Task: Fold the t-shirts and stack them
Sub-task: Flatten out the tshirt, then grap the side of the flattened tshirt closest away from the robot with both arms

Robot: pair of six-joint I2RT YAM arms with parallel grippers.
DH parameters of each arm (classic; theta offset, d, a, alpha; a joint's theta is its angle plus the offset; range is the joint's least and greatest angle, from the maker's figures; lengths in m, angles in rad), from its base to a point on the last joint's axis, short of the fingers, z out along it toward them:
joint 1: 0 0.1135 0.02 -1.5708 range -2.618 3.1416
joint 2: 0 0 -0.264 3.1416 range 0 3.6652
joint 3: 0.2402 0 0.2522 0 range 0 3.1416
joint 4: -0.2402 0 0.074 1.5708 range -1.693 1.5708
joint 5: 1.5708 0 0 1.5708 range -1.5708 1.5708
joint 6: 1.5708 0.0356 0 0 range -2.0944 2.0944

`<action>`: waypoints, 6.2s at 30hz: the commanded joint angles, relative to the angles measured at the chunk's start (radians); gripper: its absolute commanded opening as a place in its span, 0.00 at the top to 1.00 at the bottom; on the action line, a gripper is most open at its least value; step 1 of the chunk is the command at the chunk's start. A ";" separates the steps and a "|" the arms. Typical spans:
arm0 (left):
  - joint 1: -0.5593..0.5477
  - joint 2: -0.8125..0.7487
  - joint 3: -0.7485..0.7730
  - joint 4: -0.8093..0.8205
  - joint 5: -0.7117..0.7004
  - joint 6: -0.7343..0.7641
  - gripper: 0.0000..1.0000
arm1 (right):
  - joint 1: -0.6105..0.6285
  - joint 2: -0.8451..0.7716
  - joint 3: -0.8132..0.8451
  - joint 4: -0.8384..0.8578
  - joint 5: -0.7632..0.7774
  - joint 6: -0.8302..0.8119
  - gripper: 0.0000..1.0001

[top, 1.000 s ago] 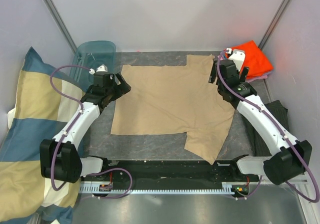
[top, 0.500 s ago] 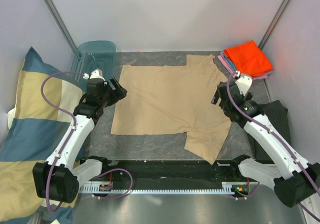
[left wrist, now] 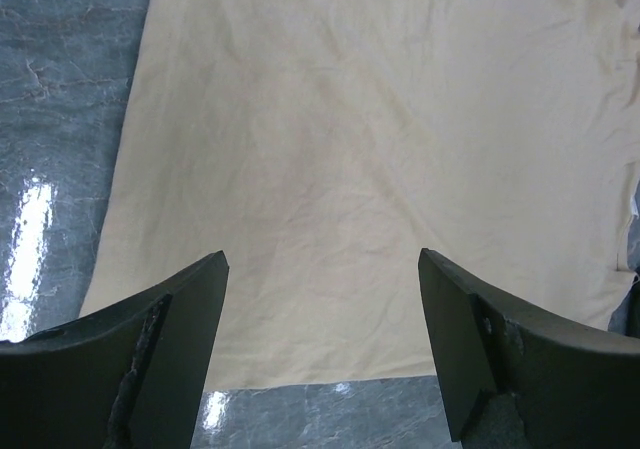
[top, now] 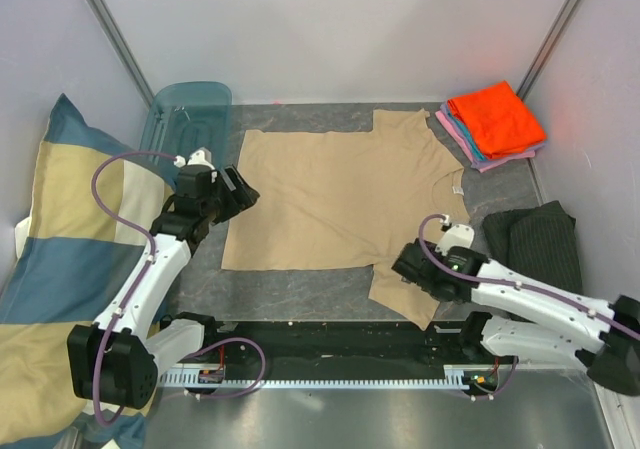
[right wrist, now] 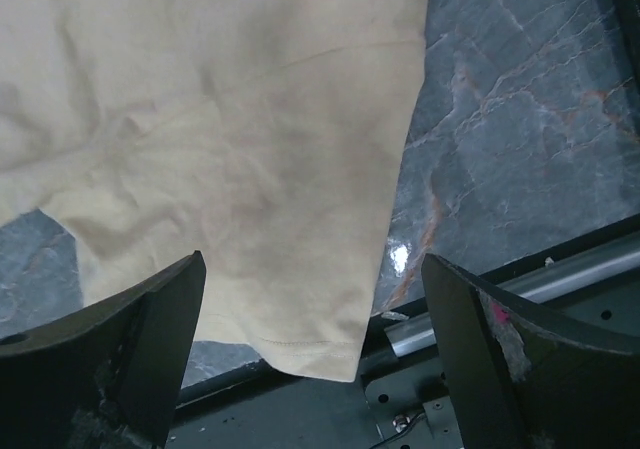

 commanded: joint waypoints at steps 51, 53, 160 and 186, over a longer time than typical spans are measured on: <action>-0.089 1.003 0.712 0.262 -0.021 0.095 0.22 | -0.587 1.382 1.272 0.678 -0.281 -1.173 0.02; -0.089 1.027 0.730 0.250 -0.036 0.102 0.22 | -0.587 1.398 1.282 0.678 -0.302 -1.177 0.02; -0.393 0.034 -0.061 0.104 -0.138 -0.019 0.02 | 0.277 0.251 -0.008 -0.034 0.092 0.565 0.17; -0.393 0.063 -0.070 0.116 -0.058 -0.019 0.02 | 0.390 0.294 -0.152 0.043 -0.002 0.903 0.33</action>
